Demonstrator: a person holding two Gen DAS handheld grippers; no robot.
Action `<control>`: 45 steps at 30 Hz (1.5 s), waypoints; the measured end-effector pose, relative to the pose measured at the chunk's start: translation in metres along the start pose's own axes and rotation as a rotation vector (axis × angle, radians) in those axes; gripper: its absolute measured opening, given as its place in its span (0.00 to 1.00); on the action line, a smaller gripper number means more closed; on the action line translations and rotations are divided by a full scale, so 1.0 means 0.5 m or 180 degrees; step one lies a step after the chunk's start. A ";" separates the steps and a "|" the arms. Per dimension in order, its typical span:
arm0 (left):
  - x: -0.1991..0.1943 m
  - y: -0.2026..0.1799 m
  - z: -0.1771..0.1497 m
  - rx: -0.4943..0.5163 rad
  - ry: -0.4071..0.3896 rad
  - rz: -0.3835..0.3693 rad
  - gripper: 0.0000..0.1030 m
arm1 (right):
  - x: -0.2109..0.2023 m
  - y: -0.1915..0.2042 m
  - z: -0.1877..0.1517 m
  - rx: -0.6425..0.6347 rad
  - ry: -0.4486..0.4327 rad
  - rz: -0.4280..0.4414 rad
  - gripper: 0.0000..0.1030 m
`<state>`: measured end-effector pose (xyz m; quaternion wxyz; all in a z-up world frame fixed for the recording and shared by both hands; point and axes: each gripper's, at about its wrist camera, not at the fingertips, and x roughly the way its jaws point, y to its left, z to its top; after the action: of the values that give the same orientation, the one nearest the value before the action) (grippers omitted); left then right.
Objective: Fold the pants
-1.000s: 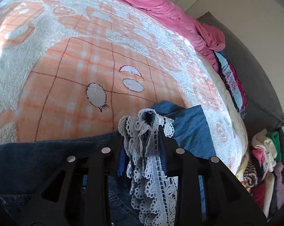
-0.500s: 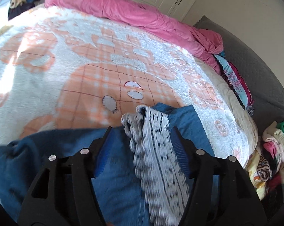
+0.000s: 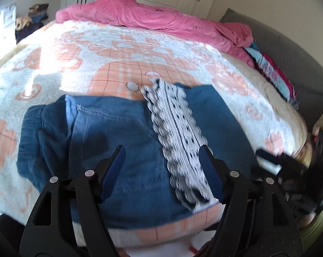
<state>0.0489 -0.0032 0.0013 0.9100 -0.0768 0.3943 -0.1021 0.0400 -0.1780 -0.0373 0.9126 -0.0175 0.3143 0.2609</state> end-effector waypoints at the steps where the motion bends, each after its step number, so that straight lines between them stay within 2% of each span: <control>1: -0.004 -0.008 -0.006 0.0053 -0.0013 0.0009 0.61 | 0.003 -0.001 0.002 0.0004 0.0013 -0.0026 0.47; 7: 0.009 -0.068 -0.042 0.0393 0.0068 0.0154 0.61 | 0.009 -0.005 0.006 -0.0003 0.0063 -0.0042 0.47; 11: 0.037 -0.079 -0.066 0.0598 0.0197 0.0400 0.61 | 0.047 -0.016 -0.022 -0.0065 0.0389 -0.0184 0.47; 18: 0.035 -0.054 -0.079 0.0454 0.0231 0.0320 0.61 | 0.045 -0.023 -0.040 -0.0030 0.0378 -0.0176 0.47; 29: 0.012 -0.067 -0.078 0.0429 0.0181 0.0288 0.61 | 0.036 -0.019 -0.038 0.0037 0.0334 -0.0222 0.49; 33: -0.001 -0.071 -0.074 0.0440 0.0129 0.0265 0.62 | 0.015 -0.023 -0.028 0.0155 0.0221 -0.0176 0.65; 35: -0.007 -0.073 -0.072 0.0436 0.0110 0.0255 0.63 | 0.001 -0.024 -0.022 0.0185 0.0148 -0.0203 0.68; 37: -0.014 -0.074 -0.071 0.0436 0.0088 0.0249 0.65 | -0.007 -0.025 -0.016 0.0211 0.0116 -0.0233 0.77; 40: -0.022 -0.073 -0.068 0.0423 0.0060 0.0245 0.69 | -0.019 -0.033 -0.010 0.0299 0.0059 -0.0234 0.78; 41: -0.025 -0.071 -0.067 0.0416 0.0048 0.0248 0.70 | -0.022 -0.036 -0.009 0.0337 0.0056 -0.0241 0.81; 42: -0.027 -0.070 -0.066 0.0407 0.0040 0.0249 0.73 | -0.026 -0.039 -0.007 0.0369 0.0038 -0.0259 0.89; 45: -0.039 -0.064 -0.063 0.0389 -0.0008 0.0244 0.77 | -0.035 -0.045 -0.003 0.0458 0.0000 -0.0268 0.91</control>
<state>0.0089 -0.0313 0.0009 0.9168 -0.0062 0.3889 -0.0910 0.0387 -0.2060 -0.0312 0.9217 0.0349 0.3312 0.1990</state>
